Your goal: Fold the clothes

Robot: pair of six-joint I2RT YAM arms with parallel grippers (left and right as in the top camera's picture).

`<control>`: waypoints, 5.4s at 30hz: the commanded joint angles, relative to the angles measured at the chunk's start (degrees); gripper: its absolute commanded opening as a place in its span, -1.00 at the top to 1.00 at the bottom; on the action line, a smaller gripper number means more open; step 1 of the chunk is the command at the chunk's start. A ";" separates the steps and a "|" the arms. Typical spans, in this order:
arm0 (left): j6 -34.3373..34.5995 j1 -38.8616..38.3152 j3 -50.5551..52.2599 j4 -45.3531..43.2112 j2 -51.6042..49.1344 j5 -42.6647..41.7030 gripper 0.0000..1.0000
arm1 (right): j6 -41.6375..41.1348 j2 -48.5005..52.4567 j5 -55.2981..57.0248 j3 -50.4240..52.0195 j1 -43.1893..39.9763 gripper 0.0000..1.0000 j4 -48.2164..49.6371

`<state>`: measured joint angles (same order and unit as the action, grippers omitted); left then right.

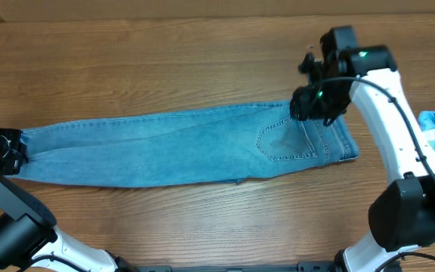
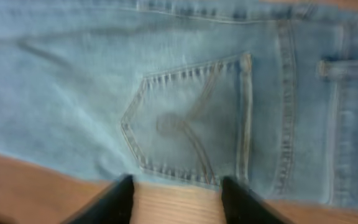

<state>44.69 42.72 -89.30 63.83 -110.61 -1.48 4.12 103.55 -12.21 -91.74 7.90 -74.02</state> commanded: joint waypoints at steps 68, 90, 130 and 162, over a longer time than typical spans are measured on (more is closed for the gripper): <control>-26.45 -24.83 3.28 2.47 -3.30 4.59 0.54 | -8.66 -0.57 6.58 33.29 -9.75 0.10 29.81; -24.79 -6.64 6.93 -2.93 -14.58 -2.95 -0.39 | -8.68 -0.57 6.58 33.29 -9.75 0.03 29.18; -49.13 1.90 -6.97 -5.95 -16.57 -18.14 0.92 | -8.66 -0.57 6.58 33.11 -9.75 -0.11 28.48; -52.41 -31.50 -18.97 21.70 3.63 -35.50 0.89 | -8.63 -0.59 6.60 12.13 -9.75 -0.24 8.74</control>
<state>-5.82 15.53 -107.55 82.24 -108.22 -43.57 -4.47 103.15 -5.91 -78.37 -1.52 -65.52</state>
